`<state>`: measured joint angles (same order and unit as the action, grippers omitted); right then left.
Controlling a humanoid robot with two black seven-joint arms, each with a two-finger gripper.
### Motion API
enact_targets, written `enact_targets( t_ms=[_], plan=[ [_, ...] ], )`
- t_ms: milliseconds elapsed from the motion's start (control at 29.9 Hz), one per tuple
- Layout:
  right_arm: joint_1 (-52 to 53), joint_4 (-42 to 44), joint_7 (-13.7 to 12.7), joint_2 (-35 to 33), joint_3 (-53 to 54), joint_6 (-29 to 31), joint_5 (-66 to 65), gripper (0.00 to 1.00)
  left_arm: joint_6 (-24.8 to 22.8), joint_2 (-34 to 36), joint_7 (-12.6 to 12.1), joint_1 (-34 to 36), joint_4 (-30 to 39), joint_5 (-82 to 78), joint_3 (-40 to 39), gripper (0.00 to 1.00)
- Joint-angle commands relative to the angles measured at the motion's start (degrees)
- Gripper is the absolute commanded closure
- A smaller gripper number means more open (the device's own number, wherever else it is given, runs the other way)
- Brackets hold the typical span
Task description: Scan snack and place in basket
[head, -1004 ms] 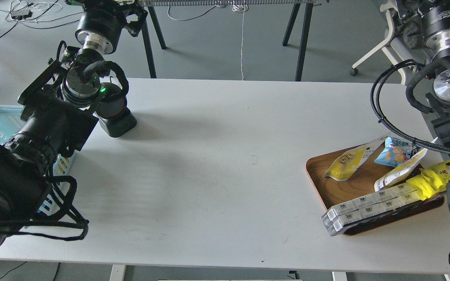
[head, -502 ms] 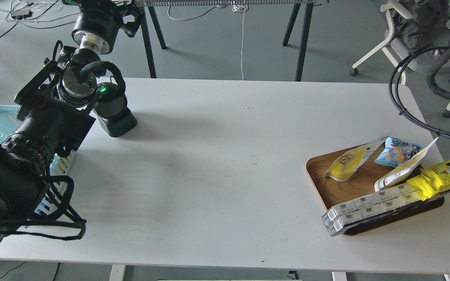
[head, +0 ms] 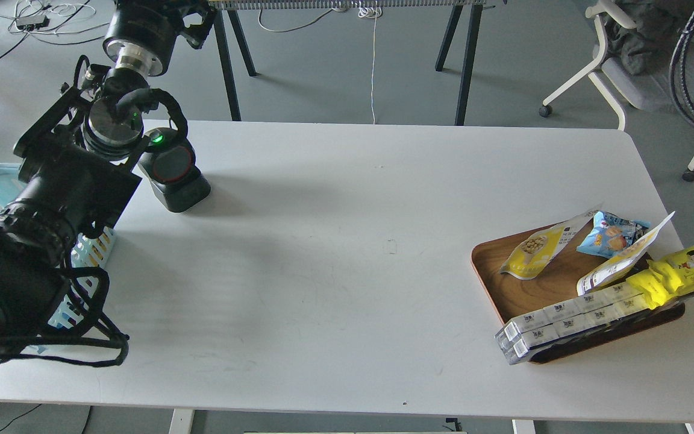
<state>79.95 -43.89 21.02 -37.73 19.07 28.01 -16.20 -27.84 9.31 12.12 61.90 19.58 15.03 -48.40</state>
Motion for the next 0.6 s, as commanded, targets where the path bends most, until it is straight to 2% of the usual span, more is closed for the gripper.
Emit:
enact_targets(
  t_ms=[0, 134, 368, 569],
  plan=[
    [3.01, -5.05, 0.43, -1.72, -4.12, -0.01, -12.68, 0.01, -0.11, 0.45, 0.00, -0.03, -0.07, 0.00, -0.03, 0.00],
    [6.79, -8.93, 3.41, -3.57, -8.95, -0.01, -21.66, 0.01, -0.16, 0.45, 0.00, -0.20, -0.07, 0.00, 0.06, 0.00],
    [14.96, -16.74, 6.75, -5.15, -19.50, -0.01, -34.41, 0.01, -0.16, 0.45, 0.18, -0.20, -0.07, 0.00, -0.11, 0.00],
    [20.95, -23.42, 6.98, -5.16, -29.34, -0.85, -48.47, 0.03, -0.11, 0.36, 0.18, -0.12, 0.02, 0.00, -0.20, 0.00]
  ],
)
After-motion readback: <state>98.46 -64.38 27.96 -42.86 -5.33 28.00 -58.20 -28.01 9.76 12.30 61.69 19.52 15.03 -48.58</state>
